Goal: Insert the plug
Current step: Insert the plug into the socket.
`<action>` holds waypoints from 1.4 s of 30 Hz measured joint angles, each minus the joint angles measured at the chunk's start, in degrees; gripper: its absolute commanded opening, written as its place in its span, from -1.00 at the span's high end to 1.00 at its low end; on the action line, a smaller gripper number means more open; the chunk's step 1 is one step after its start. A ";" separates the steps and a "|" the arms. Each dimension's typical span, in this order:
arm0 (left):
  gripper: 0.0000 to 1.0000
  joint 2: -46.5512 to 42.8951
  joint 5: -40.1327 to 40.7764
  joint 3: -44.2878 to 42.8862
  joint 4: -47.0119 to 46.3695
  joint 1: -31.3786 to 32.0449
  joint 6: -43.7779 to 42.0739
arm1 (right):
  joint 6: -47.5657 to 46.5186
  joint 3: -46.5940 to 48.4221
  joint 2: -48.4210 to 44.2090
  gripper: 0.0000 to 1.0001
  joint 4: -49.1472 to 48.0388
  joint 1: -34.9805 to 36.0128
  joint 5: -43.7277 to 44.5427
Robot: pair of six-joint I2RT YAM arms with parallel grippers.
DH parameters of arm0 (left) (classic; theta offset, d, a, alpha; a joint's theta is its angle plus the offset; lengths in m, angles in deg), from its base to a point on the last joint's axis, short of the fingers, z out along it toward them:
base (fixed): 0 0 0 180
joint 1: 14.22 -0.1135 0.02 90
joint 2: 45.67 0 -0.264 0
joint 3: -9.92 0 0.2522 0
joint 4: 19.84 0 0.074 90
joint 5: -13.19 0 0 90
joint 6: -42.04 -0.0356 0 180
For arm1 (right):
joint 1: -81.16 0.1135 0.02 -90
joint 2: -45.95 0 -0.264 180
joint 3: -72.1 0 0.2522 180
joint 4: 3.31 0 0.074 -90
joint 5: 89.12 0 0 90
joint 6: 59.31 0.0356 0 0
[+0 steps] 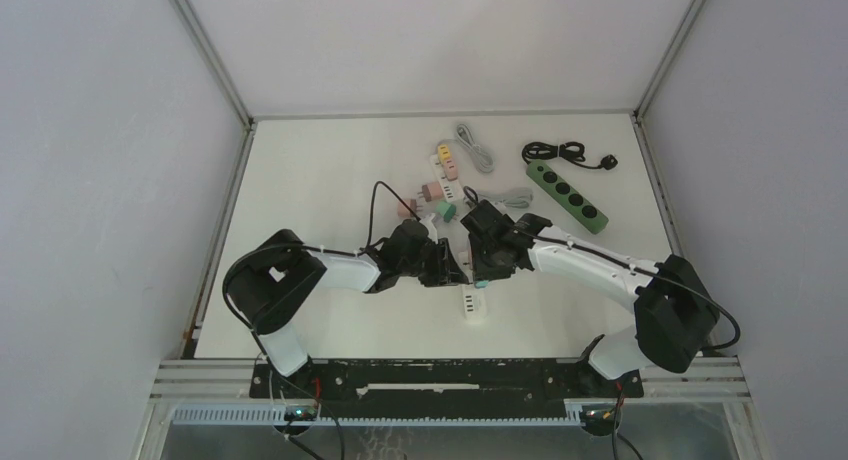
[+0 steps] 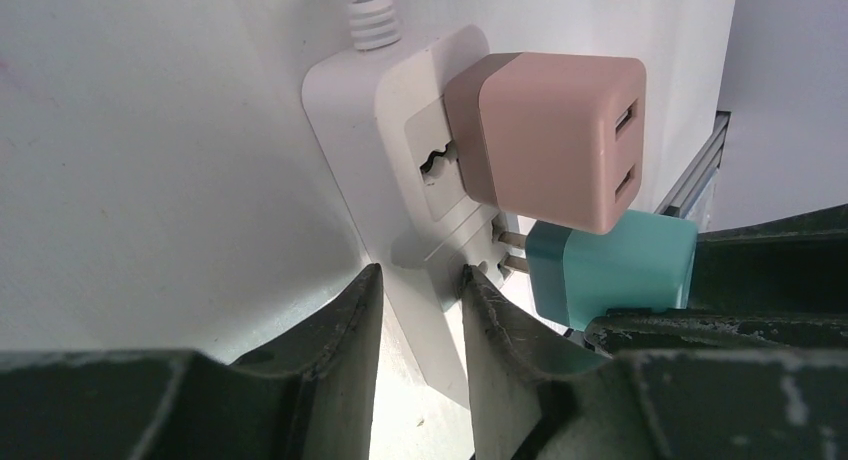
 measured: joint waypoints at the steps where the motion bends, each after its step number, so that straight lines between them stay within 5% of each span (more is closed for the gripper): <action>1: 0.24 0.00 0.00 0.00 -0.02 0.00 0.00 | 0.00 0.00 0.09 1.00 -0.11 0.00 0.07; 42: 0.37 0.42 -0.68 0.00 -1.22 0.13 1.92 | 0.24 3.52 6.49 1.00 2.84 3.72 5.70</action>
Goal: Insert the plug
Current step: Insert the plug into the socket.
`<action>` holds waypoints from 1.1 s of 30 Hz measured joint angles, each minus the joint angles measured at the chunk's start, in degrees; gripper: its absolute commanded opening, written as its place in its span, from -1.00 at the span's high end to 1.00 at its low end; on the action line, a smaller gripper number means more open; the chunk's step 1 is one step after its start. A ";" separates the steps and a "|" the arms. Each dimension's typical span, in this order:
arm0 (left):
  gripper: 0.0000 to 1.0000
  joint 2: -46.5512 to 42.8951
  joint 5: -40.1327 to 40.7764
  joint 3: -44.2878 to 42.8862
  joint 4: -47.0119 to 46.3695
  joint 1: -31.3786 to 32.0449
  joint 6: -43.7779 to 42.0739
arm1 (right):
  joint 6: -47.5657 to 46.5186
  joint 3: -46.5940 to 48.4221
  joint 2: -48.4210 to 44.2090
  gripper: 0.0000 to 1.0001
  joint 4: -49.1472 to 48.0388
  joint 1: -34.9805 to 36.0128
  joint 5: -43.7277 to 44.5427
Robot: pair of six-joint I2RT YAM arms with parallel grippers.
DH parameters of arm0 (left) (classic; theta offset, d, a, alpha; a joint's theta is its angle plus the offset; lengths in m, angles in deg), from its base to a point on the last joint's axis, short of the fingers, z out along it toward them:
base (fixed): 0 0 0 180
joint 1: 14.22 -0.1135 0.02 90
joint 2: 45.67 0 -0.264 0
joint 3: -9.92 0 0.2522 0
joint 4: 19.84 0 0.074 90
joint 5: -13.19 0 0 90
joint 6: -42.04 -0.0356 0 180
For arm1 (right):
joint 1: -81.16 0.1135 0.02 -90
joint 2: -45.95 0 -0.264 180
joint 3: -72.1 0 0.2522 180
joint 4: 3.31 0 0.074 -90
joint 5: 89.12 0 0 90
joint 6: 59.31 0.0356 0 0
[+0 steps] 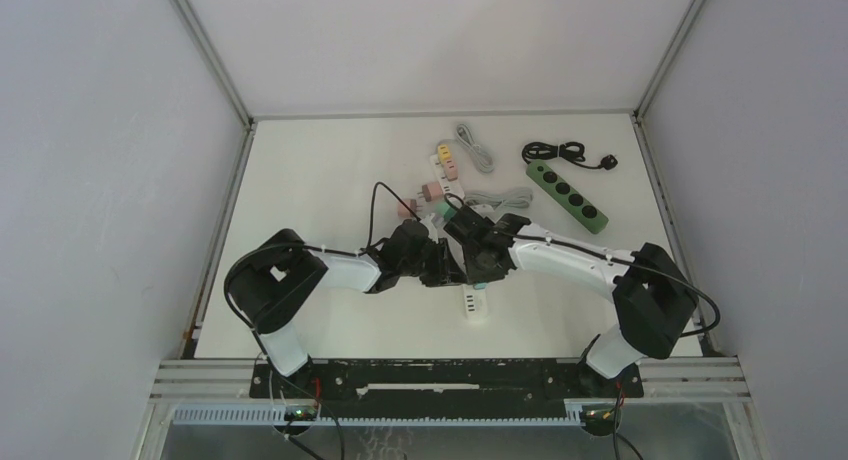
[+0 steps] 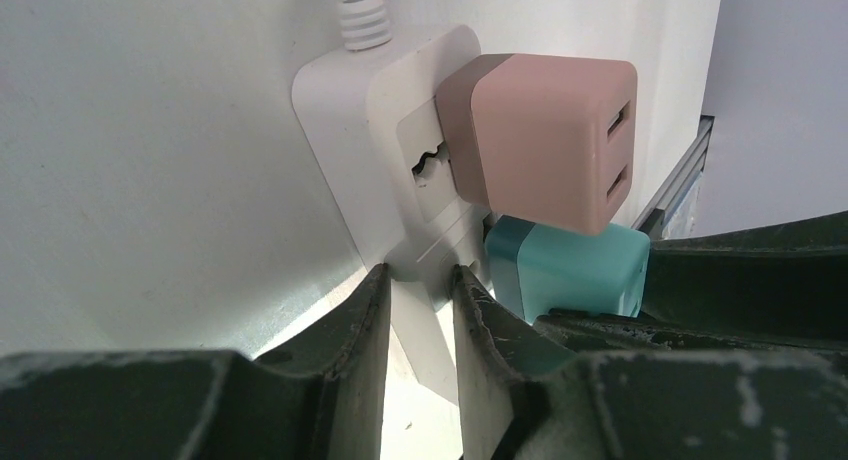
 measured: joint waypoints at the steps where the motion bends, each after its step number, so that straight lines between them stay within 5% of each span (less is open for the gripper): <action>1: 0.37 0.00 0.00 0.00 0.00 0.00 0.02 | -0.02 0.07 0.35 1.00 0.02 -0.04 -0.15; 33: 0.45 0.00 -0.44 0.00 -0.04 -0.11 0.76 | 0.07 3.08 6.54 1.00 2.75 2.64 2.32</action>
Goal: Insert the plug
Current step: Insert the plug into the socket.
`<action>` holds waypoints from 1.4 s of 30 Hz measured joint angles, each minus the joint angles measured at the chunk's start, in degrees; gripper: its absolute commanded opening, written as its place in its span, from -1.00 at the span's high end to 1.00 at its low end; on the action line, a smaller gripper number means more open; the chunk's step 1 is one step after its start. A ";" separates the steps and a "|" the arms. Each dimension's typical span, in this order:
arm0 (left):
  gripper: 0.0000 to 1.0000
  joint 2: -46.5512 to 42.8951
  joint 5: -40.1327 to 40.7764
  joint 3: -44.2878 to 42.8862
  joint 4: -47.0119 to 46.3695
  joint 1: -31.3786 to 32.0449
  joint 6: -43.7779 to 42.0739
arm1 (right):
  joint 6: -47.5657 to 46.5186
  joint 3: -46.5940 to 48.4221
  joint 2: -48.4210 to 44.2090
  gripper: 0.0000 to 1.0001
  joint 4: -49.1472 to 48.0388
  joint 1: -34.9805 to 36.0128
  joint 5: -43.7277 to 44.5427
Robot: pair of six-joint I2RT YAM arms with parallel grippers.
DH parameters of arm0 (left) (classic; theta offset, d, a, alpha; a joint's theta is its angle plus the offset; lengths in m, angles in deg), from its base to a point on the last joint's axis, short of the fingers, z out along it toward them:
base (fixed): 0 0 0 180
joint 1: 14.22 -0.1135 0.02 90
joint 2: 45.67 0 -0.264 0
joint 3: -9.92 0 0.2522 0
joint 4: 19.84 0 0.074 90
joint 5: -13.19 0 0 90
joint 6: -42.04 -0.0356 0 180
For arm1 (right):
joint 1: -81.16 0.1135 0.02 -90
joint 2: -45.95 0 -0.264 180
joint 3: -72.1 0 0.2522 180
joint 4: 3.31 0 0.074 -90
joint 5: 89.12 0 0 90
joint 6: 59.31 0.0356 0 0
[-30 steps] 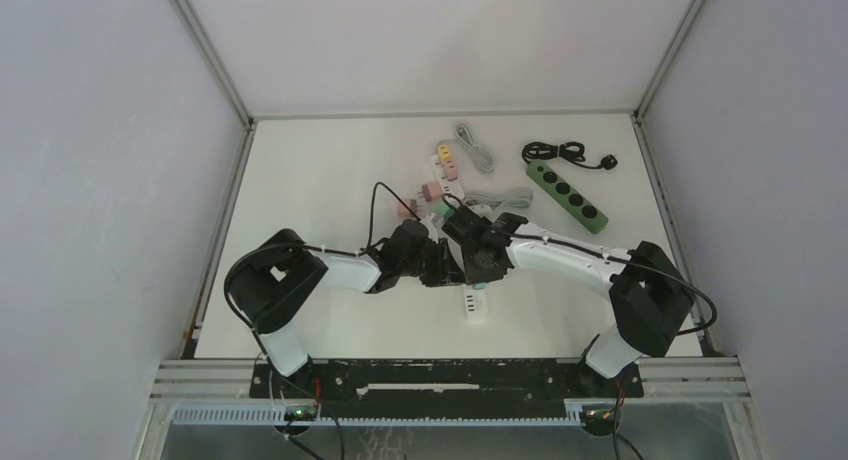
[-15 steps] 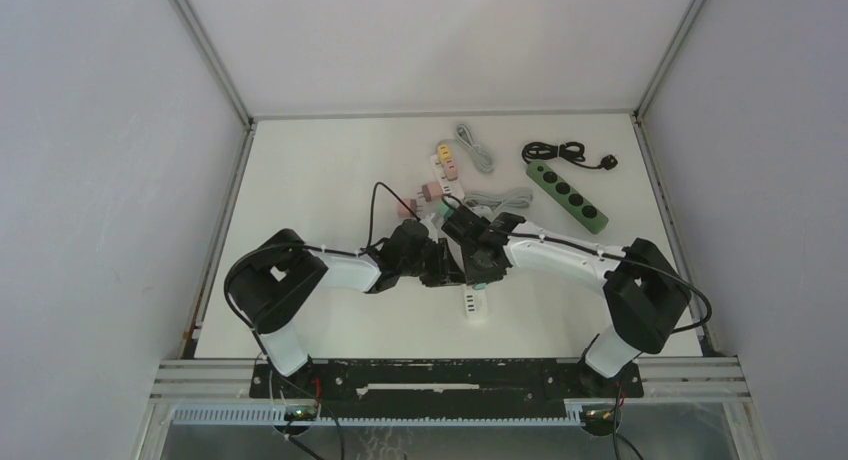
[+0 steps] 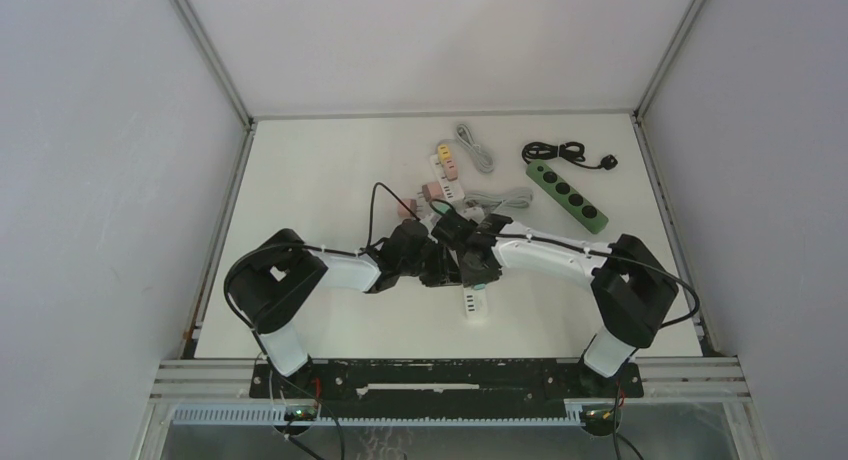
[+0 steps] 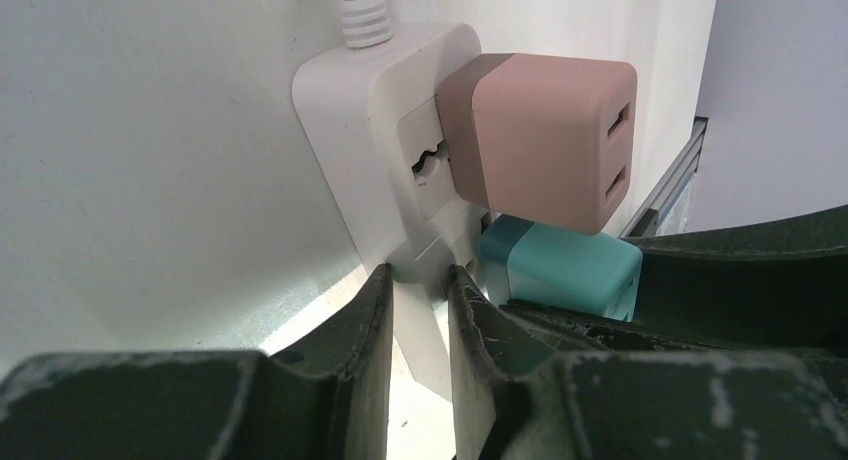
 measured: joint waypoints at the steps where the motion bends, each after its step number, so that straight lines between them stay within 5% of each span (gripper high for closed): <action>1: 0.45 0.00 -0.02 0.00 0.00 0.00 0.07 | 0.02 -0.11 0.02 1.00 -0.04 0.17 0.33; 10: 0.48 0.00 -0.13 0.00 0.00 -0.04 0.33 | 1.57 -8.76 -6.43 1.00 -9.05 -2.95 -3.45; 23: 0.49 0.00 -0.11 0.55 -0.83 -0.07 1.22 | 1.42 -4.98 -3.17 1.00 -5.33 -1.75 -2.38; 34: 0.49 0.00 0.17 0.57 -1.60 0.09 1.79 | 3.17 -5.42 -5.20 -0.41 -5.49 -1.64 -2.89; 42: 0.49 0.00 0.92 0.66 -2.23 0.24 1.79 | 3.21 -4.70 -5.46 -0.65 -3.58 -1.42 -3.26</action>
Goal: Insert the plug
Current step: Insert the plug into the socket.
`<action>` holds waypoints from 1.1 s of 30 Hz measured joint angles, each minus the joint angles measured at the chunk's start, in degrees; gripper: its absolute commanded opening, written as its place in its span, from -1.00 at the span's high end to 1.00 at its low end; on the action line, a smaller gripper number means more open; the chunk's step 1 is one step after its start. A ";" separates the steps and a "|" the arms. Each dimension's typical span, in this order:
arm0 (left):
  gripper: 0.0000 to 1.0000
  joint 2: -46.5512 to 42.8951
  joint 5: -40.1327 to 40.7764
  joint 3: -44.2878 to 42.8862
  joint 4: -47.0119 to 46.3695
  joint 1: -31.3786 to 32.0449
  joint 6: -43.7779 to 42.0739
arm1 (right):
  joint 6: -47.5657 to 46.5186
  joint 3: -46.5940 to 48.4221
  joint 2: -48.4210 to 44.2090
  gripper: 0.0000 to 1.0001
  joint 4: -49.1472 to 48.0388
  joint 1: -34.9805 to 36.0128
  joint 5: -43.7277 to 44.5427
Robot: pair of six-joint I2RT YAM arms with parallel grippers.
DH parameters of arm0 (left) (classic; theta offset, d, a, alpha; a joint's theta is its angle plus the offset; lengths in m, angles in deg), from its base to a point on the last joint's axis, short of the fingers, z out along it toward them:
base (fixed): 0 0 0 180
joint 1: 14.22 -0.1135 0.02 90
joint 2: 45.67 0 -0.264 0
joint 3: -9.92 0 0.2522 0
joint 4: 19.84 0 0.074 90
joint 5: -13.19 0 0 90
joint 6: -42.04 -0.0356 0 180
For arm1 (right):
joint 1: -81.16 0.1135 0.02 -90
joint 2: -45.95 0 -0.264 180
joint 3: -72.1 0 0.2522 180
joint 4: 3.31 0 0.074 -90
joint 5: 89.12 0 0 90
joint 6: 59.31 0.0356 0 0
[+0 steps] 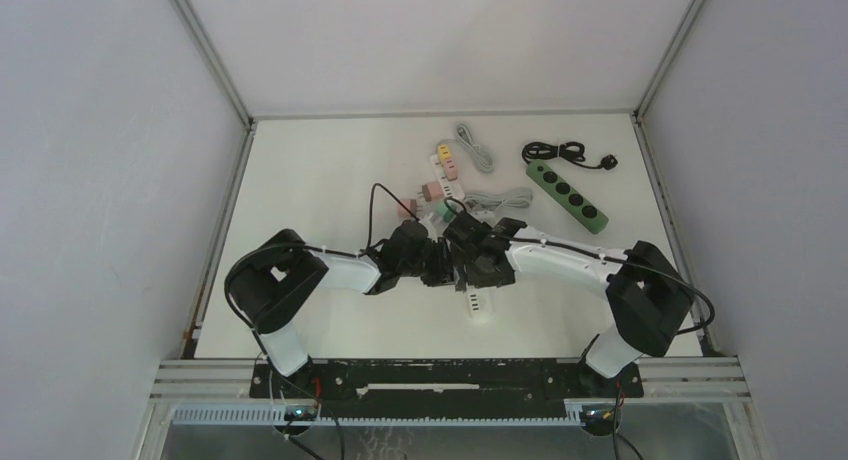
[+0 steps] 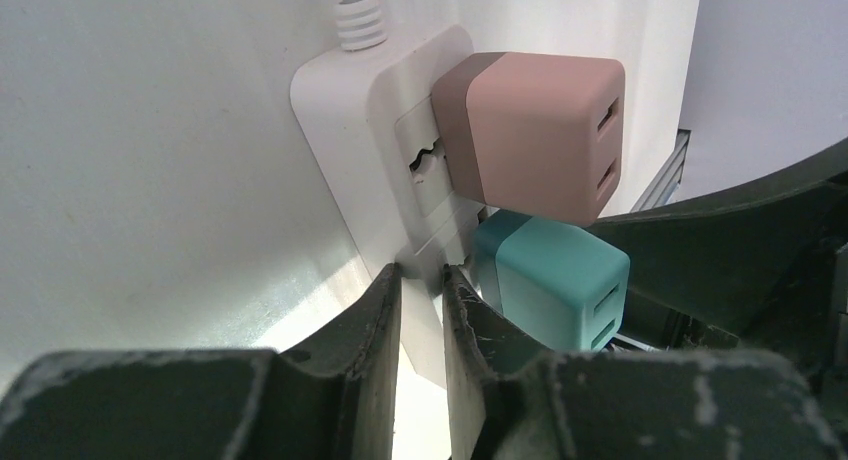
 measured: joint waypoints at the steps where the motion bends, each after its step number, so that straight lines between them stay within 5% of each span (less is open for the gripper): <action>1: 0.49 0.00 0.02 0.00 -0.02 0.00 0.00 | 0.04 0.11 -0.31 -0.64 0.17 0.00 0.17; 7: 0.49 0.00 0.09 0.00 -0.02 0.00 0.00 | 0.39 0.52 -4.15 -0.37 0.63 -0.33 0.90; 25: 0.49 0.00 0.24 0.00 -0.02 0.04 0.00 | 0.74 8.00 2.01 -0.08 6.14 2.05 8.41; 33: 0.50 0.00 0.24 0.00 -0.02 0.04 0.00 | 0.04 8.09 3.26 0.45 6.40 1.77 8.83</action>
